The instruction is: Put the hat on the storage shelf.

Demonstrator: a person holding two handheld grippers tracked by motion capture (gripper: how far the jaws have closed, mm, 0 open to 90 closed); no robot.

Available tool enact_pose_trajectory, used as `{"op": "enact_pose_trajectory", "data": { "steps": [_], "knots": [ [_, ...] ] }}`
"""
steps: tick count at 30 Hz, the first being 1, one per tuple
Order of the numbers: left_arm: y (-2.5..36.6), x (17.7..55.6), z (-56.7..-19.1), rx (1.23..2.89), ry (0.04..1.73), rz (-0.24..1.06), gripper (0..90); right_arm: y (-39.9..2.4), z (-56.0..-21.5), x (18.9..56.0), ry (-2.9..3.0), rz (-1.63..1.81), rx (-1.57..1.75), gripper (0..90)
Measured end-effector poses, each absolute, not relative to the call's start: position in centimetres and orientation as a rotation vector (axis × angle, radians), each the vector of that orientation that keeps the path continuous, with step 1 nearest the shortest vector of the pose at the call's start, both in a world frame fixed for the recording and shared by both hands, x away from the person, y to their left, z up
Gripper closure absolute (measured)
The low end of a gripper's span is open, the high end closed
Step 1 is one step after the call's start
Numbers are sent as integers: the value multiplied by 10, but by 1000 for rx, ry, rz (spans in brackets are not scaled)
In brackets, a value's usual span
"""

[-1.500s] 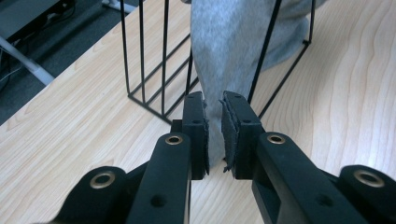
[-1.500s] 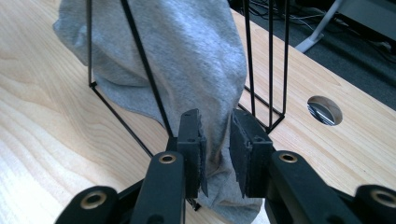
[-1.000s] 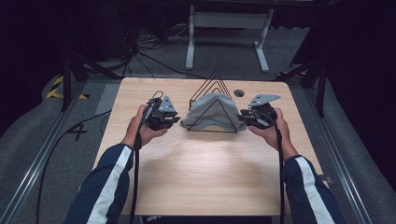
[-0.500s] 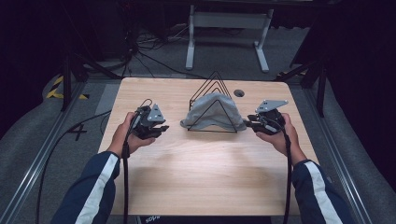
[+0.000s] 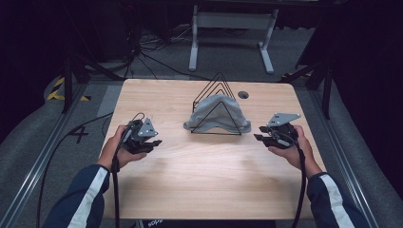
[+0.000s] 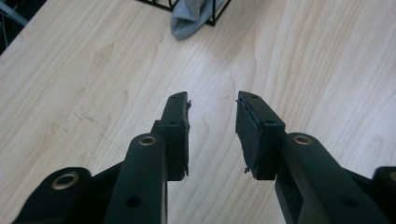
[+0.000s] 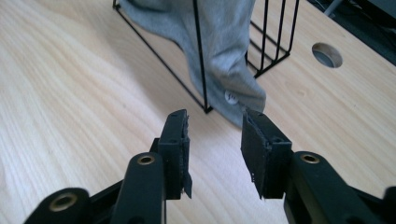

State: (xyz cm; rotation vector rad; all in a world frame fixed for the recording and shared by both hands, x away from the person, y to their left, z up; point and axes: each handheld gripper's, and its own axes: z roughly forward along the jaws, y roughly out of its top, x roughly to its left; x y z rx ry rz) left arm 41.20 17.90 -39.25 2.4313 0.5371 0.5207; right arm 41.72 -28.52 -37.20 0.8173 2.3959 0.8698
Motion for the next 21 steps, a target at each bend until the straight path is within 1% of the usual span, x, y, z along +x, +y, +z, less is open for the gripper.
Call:
{"op": "enact_pose_trajectory", "data": {
  "steps": [4,5,6,10,15,17,19,21],
  "knots": [
    [186,403,-399,2443,539,516,607,-293,-380,405,2408,847,804,580],
    [189,400,-402,2450,545,510,591,-295,-381,403,2410,846,805,570],
    [191,398,-403,2455,541,502,555,-299,-384,399,2410,850,809,555],
    [199,385,-413,2458,545,482,479,-308,-394,387,2407,830,813,512],
    [211,373,-429,2451,578,455,380,-322,-410,372,2418,832,841,435],
    [214,370,-435,2445,599,448,353,-328,-418,365,2419,824,857,404],
    [218,367,-442,2446,626,412,324,-334,-425,360,2416,820,868,395],
    [221,362,-451,2436,635,395,308,-342,-433,354,2407,834,915,363]
  ]
}}
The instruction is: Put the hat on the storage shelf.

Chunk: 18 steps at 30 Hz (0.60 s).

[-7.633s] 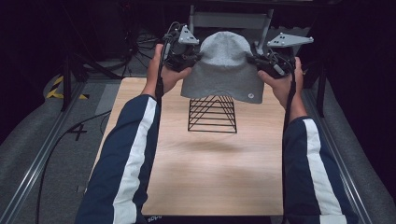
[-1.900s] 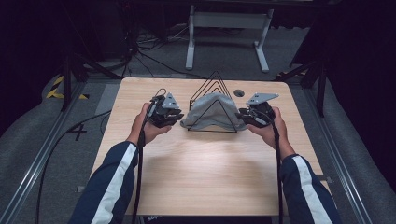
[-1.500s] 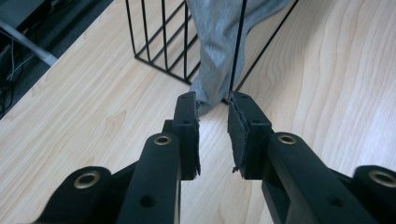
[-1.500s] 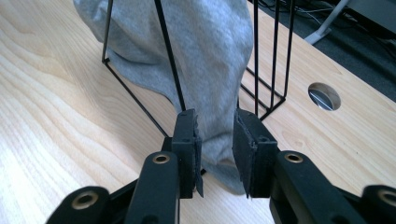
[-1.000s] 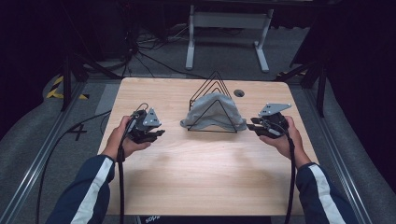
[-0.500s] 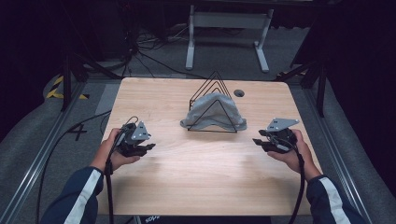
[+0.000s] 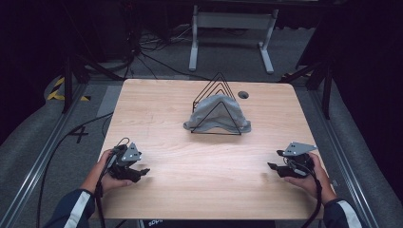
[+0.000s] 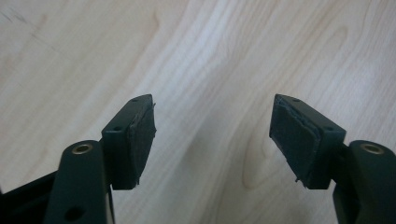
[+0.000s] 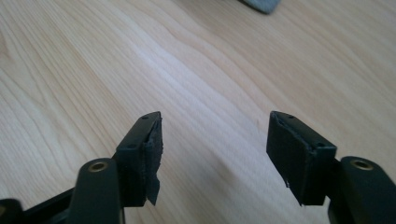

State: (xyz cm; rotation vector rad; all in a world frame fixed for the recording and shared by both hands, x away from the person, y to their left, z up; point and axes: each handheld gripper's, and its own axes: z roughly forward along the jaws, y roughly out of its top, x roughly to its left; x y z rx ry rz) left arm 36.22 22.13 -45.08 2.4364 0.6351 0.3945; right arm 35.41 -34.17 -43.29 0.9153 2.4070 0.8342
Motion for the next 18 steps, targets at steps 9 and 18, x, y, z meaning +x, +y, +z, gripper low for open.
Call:
{"op": "enact_pose_trajectory", "data": {
  "steps": [9,18],
  "knots": [
    [233,355,-473,2324,689,310,256,-367,-457,345,2365,912,1069,294],
    [239,352,-482,2232,777,312,173,-379,-467,340,2283,1000,1146,232]
  ]
}}
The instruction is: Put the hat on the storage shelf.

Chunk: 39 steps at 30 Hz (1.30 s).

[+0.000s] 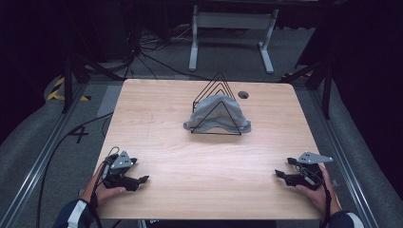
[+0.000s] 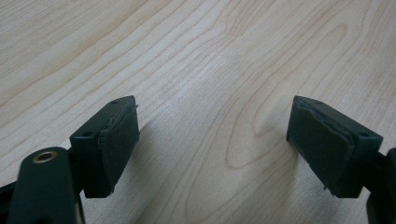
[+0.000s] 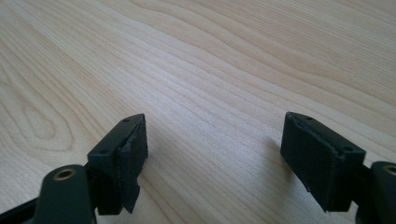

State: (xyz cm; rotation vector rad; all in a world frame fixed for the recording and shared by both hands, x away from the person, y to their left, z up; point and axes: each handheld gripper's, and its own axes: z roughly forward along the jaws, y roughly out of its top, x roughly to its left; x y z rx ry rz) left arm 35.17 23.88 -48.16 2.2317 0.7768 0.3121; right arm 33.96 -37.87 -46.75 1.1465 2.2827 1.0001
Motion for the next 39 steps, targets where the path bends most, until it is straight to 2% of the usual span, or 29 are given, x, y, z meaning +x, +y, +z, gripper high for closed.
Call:
{"op": "enact_pose_trajectory", "data": {
  "steps": [39],
  "knots": [
    [238,349,-482,2228,819,321,154,-379,-468,341,2251,989,1189,215]
  ]
}}
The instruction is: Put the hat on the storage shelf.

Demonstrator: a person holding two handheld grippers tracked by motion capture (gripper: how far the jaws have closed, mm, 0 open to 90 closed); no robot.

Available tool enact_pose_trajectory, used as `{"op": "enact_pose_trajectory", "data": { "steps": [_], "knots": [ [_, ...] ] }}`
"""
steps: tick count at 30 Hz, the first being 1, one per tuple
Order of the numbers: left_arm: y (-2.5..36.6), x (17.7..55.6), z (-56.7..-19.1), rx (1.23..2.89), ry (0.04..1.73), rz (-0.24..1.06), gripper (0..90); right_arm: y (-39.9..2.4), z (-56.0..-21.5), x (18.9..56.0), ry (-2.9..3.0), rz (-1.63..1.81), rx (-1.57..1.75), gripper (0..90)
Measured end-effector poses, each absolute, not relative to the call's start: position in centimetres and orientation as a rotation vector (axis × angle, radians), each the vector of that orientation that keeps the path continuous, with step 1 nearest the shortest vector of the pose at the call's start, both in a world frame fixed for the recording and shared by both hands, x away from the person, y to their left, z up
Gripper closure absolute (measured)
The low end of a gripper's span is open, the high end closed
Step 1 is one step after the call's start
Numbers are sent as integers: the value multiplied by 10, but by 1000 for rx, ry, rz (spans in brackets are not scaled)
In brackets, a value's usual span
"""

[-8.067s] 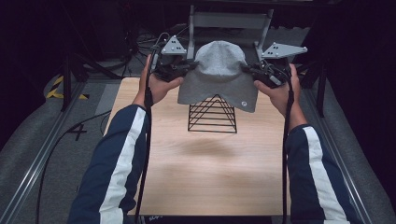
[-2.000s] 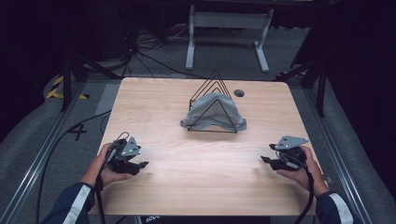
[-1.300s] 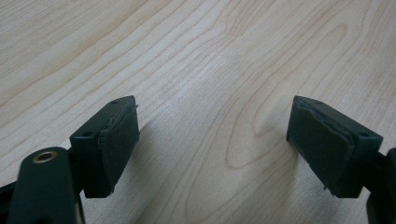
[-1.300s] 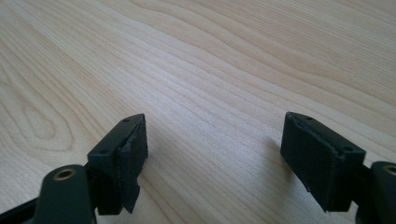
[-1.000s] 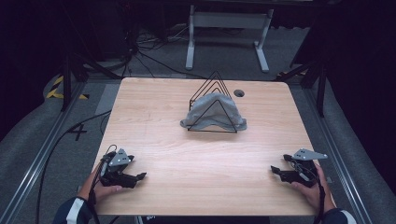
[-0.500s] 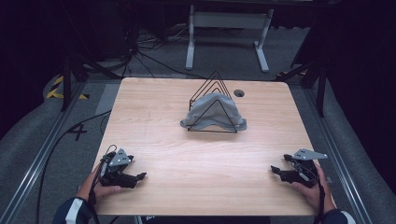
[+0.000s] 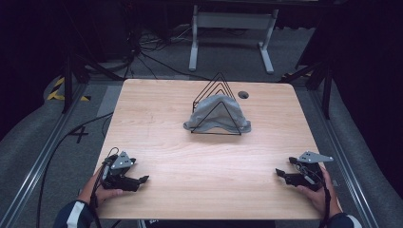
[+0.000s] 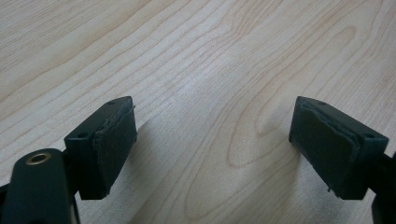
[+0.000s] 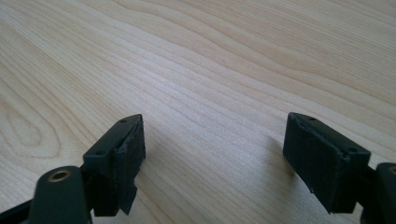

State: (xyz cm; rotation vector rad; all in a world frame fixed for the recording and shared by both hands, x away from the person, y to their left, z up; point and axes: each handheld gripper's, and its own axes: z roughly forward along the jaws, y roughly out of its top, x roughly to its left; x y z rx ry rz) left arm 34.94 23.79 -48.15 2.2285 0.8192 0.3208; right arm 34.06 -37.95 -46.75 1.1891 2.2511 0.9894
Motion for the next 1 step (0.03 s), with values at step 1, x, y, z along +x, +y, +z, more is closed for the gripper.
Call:
{"op": "enact_pose_trajectory", "data": {
  "steps": [1],
  "knots": [
    [238,349,-482,2228,820,321,154,-379,-468,341,2251,989,1189,215]
  ]
}}
